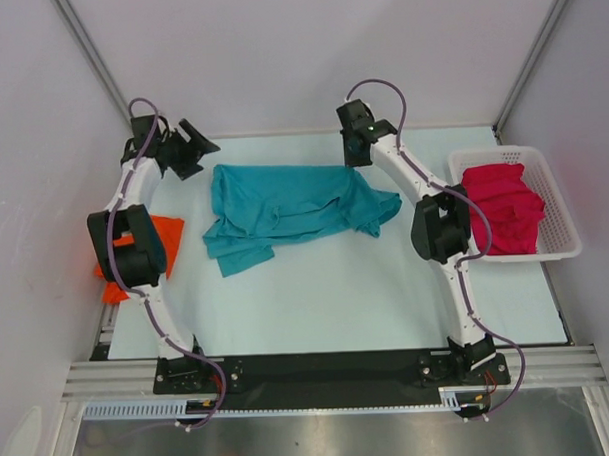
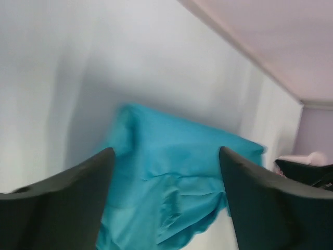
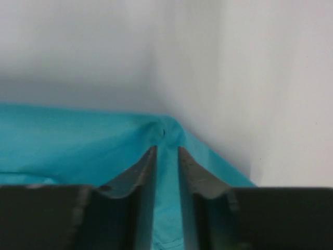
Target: Fold and stack the t-shirts
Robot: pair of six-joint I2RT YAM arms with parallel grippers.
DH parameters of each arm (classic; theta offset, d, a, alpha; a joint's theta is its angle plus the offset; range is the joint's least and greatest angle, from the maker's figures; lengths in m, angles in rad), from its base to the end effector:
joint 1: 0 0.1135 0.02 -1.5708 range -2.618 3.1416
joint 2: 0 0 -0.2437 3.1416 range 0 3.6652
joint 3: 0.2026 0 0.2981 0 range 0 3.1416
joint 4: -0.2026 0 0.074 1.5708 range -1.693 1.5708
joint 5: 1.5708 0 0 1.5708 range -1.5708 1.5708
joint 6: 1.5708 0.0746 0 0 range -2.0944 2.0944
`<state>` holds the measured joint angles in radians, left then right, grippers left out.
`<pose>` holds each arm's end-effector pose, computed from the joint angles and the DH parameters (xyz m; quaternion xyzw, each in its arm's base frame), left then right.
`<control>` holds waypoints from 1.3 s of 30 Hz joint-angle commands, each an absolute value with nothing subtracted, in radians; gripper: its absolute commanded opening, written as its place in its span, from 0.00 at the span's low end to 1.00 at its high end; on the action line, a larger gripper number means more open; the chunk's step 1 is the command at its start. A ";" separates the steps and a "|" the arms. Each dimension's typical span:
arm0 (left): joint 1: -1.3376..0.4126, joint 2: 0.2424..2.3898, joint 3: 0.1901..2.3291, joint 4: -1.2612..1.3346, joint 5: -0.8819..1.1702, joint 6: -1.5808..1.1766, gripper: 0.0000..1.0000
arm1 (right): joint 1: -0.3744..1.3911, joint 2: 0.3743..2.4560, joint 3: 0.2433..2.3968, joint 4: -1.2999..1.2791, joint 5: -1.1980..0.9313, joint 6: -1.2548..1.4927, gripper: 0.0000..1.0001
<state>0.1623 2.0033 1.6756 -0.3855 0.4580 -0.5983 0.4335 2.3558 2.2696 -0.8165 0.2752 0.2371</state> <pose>0.5229 0.0522 0.2054 -0.2411 0.8575 -0.2891 0.3507 0.5336 0.2247 0.2061 -0.0470 0.9357 -0.0155 0.3493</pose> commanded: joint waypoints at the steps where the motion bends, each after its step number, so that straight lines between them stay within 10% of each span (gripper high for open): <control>1: 0.170 1.973 1.701 -0.434 0.465 -0.583 1.00 | 0.419 2.309 2.244 -0.832 0.262 0.209 0.33; 17: 0.009 1.618 1.109 -0.249 0.443 -0.574 1.00 | 0.512 1.931 1.683 -0.683 0.265 0.282 0.38; 39: -0.095 1.738 1.127 -0.207 0.420 -0.591 1.00 | 0.526 1.983 1.563 -0.644 0.250 0.318 0.36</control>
<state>-0.0895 1.7363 1.0939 -0.2470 0.4217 -0.5865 0.5217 1.9762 1.5654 -0.6605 0.2520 0.3000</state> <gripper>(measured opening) 0.996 0.369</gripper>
